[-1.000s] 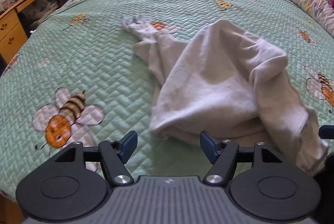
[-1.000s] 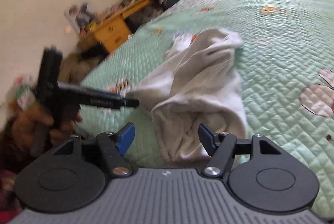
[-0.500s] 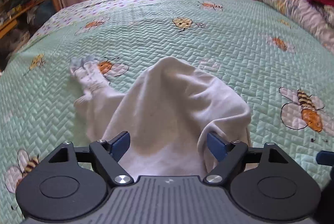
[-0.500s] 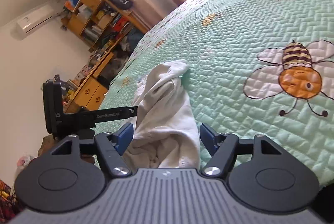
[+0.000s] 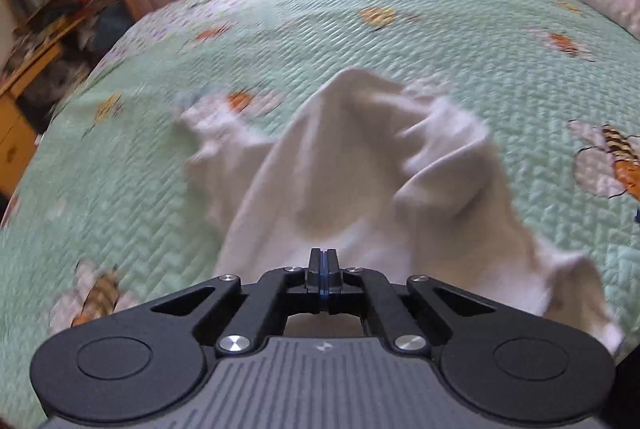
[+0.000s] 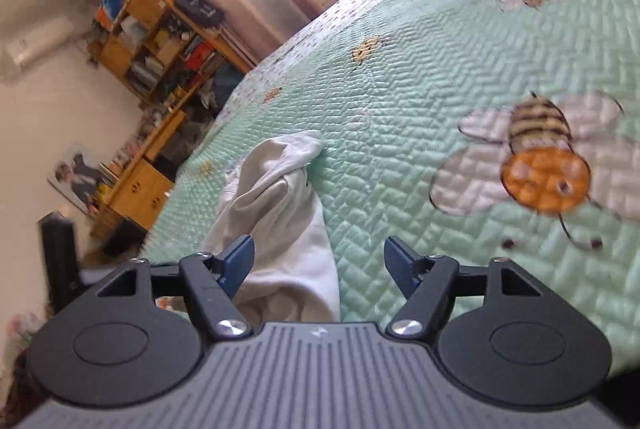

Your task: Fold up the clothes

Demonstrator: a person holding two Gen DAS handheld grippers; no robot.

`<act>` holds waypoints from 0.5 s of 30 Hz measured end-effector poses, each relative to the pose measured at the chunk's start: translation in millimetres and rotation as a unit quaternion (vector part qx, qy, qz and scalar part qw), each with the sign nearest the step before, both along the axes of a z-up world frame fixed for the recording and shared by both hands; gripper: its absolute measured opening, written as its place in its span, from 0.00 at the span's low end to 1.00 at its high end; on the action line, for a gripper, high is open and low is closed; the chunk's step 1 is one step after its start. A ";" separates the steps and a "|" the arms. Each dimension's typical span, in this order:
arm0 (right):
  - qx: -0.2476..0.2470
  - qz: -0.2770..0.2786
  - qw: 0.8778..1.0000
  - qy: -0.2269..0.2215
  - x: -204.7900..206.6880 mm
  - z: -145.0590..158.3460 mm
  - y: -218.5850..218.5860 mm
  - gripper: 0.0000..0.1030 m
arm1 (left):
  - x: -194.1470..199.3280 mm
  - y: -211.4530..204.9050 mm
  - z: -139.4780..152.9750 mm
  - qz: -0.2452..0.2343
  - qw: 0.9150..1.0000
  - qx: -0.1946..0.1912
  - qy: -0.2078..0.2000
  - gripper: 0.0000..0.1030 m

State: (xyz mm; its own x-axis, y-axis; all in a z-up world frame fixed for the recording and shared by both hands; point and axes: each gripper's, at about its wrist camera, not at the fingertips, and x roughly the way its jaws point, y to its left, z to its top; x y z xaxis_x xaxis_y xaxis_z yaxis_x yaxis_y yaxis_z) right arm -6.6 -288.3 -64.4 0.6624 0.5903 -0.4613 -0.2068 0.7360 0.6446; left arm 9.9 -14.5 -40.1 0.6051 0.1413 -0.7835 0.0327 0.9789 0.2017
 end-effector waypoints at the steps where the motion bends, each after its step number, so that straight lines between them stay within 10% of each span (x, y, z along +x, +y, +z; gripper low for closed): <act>1: -0.013 0.006 1.000 -0.004 6.7 3.0 6.7 0.71 | -4.5 6.4 -0.8 0.007 1.000 0.004 0.001 0.00; 13: -0.123 0.047 0.991 0.016 95.9 -5.2 140.3 0.79 | -34.3 69.9 15.1 0.075 0.997 -0.013 -0.005 0.00; 15: -0.137 0.050 0.989 0.020 98.8 -13.7 155.1 0.67 | -35.9 76.9 17.1 0.081 0.997 -0.018 -0.006 0.00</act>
